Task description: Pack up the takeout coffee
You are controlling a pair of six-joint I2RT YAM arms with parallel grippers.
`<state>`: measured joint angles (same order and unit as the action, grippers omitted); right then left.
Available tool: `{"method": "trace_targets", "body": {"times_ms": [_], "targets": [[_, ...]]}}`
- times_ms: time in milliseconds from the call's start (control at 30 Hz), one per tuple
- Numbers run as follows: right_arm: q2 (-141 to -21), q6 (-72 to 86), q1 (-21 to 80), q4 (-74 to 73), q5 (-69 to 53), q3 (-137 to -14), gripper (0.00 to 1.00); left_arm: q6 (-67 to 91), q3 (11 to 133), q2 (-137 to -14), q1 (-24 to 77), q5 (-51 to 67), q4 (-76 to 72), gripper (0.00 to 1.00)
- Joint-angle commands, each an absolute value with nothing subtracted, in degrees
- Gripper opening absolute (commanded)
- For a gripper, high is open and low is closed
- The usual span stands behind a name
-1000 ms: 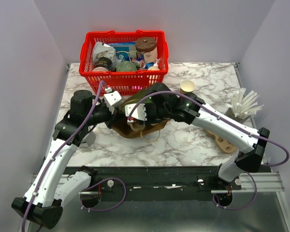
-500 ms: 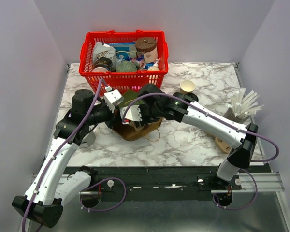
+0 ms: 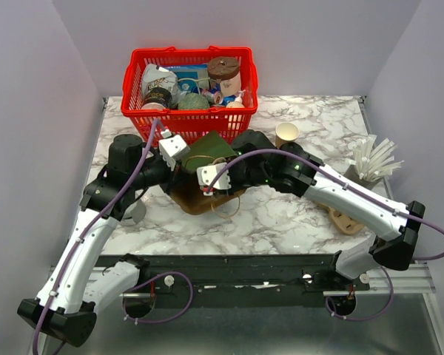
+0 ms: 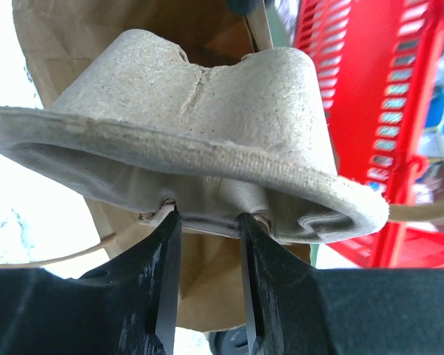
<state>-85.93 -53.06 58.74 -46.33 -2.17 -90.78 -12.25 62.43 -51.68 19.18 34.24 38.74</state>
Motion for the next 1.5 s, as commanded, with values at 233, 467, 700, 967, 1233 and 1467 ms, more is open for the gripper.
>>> {"method": "trace_targets", "body": {"times_ms": [233,467,700,967,1233,1467], "targets": [[-89.6,-63.2,58.4,-48.3,-4.2,-93.3,0.01,-4.9,68.4,-55.7,19.2,40.1,37.0,0.00],[-90.7,-67.6,58.8,-48.5,-4.3,-93.4,0.01,-3.3,67.9,-55.9,19.2,42.4,36.9,0.00],[-91.8,-68.0,59.0,-52.6,-6.2,-98.4,0.01,-6.9,67.9,-57.4,19.2,43.9,40.6,0.00],[-88.2,-65.8,59.0,-44.8,-5.5,-94.0,0.01,-9.5,67.7,-57.6,19.2,43.3,42.2,0.00],[-91.0,-60.0,58.7,-43.2,-5.4,-93.5,0.01,-11.8,67.5,-56.9,19.1,44.6,42.7,0.00],[-96.6,-66.6,58.8,-45.3,-0.2,-94.9,0.01,-12.7,67.2,-56.7,19.1,46.1,44.0,0.00]]}}
